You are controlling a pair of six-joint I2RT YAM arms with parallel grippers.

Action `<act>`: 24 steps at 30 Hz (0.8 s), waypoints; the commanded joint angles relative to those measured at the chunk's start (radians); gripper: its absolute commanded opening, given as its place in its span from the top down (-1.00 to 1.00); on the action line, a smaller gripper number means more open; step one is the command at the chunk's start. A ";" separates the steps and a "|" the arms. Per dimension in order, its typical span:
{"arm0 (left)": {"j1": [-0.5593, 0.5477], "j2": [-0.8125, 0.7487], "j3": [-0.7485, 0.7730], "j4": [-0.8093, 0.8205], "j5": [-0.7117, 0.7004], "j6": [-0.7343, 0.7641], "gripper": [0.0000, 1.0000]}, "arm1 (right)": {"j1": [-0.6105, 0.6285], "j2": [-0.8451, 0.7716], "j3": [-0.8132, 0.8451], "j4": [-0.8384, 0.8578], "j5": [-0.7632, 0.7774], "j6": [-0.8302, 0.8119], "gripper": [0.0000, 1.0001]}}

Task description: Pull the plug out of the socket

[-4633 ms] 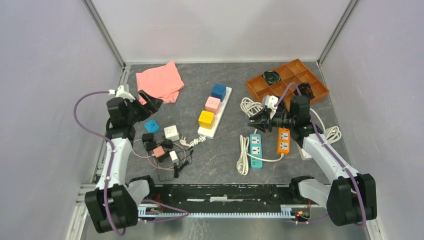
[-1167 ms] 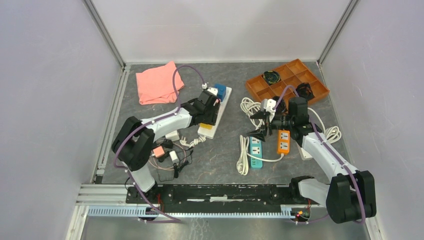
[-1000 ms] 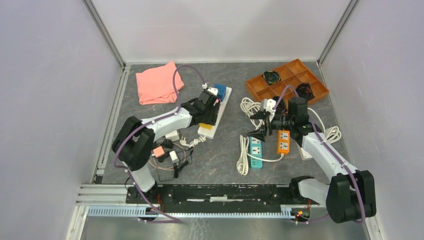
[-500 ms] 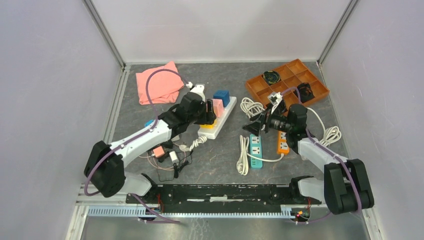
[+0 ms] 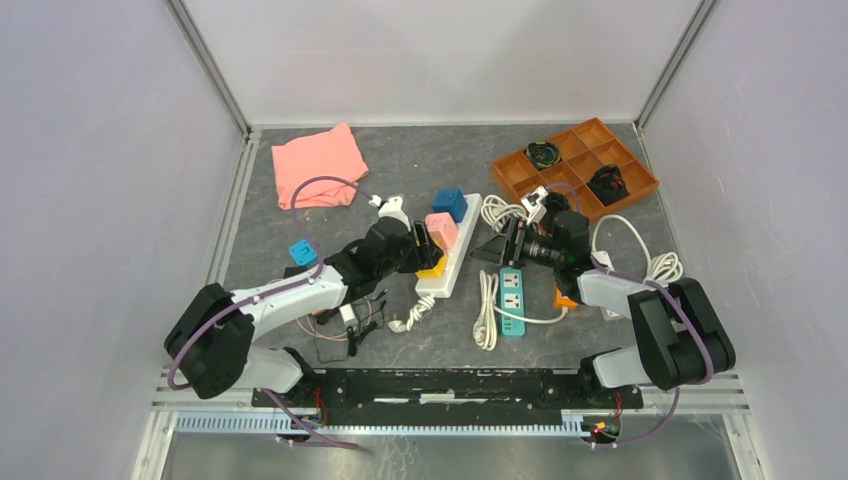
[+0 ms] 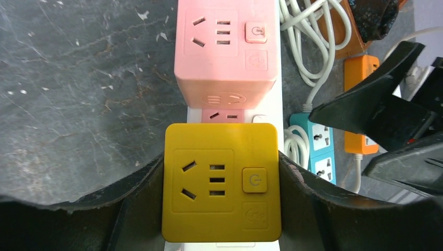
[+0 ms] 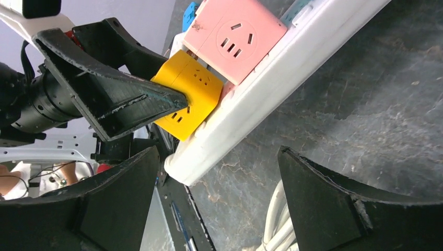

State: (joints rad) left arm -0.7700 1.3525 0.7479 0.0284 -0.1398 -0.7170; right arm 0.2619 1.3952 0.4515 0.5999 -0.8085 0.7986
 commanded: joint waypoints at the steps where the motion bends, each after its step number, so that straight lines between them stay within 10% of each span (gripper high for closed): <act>1: -0.027 -0.044 -0.014 0.228 -0.025 -0.128 0.96 | 0.039 0.031 0.008 -0.006 0.051 0.057 -0.82; 24: -0.121 -0.003 -0.023 0.280 -0.081 -0.208 0.97 | 0.138 0.157 0.072 -0.095 0.078 -0.019 -0.56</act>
State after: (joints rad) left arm -0.8658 1.3651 0.6930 0.1333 -0.2157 -0.8593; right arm 0.3958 1.5368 0.4927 0.5198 -0.7460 0.7956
